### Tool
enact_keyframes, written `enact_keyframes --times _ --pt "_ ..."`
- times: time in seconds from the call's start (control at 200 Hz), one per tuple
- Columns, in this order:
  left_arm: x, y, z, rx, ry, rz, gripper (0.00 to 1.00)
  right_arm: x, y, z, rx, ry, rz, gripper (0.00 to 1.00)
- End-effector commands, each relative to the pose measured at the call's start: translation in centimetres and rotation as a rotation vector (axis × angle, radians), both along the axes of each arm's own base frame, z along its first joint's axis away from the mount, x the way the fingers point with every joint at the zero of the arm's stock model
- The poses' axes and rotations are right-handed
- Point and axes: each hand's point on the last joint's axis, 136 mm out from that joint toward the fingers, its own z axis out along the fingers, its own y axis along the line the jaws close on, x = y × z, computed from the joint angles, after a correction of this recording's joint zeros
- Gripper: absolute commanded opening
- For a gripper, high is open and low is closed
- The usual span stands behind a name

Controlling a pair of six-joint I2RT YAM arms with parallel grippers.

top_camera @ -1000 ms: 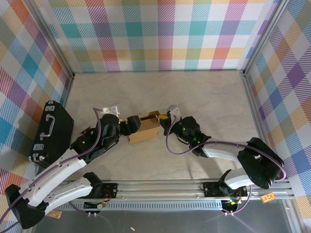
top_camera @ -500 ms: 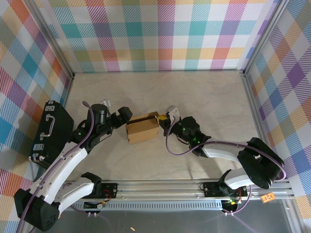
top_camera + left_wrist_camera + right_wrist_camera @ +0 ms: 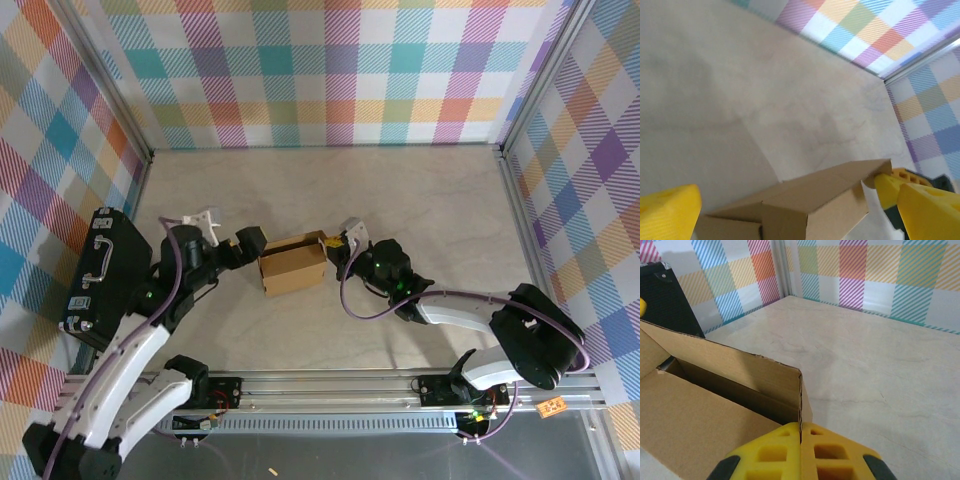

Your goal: Fold the paper box

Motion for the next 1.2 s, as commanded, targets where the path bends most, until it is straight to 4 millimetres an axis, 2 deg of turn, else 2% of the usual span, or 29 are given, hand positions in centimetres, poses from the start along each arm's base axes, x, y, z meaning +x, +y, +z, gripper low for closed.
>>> enact_keyframes --times 0.0,0.045,0.07,0.17,0.265,0.37,0.585,0.75,0.95,1.07,1.195 --pt "0.5 -0.2 -1.3 0.186 -0.144 -0.105 1.0 -0.2 0.3 0.3 -0.07 -0.026 0.024 0.01" --pt "0.6 -0.4 -1.8 0.184 -0.174 -0.116 0.99 -0.1 0.3 0.7 -0.082 -0.048 0.028 0.01" --pt "0.5 -0.5 -2.0 0.176 -0.198 -0.113 0.99 -0.1 0.2 0.1 -0.107 -0.033 0.032 0.01" --pt "-0.2 -0.9 -1.6 0.102 -0.33 -0.126 0.99 -0.1 0.0 0.3 -0.14 -0.045 0.063 0.01" --pt "-0.7 -1.0 -1.7 0.106 -0.417 -0.142 0.97 0.1 -0.4 0.3 -0.159 -0.04 0.078 0.01" --pt "-0.7 -0.9 -2.5 0.113 -0.462 -0.136 0.98 0.9 -1.0 0.5 -0.164 -0.017 0.077 0.01" --pt "-1.1 -2.9 -4.3 0.094 -0.511 -0.237 0.99 2.7 -2.8 1.5 -0.168 -0.04 0.093 0.0" --pt "-0.6 -3.5 -6.0 0.184 -0.482 -0.286 0.96 3.6 -2.7 2.1 -0.167 -0.039 0.152 0.0" --pt "0.2 -4.0 -5.8 0.308 -0.552 -0.333 0.97 3.9 -1.6 2.4 -0.194 -0.058 0.23 0.0" --pt "1.5 -3.8 -6.9 0.425 -0.564 -0.341 0.98 5.3 -2.1 2.6 -0.178 -0.022 0.21 0.0" --pt "1.4 -3.8 -7.6 0.437 -0.587 -0.345 0.99 5.7 -2.2 2.4 -0.167 0.012 0.216 0.0"
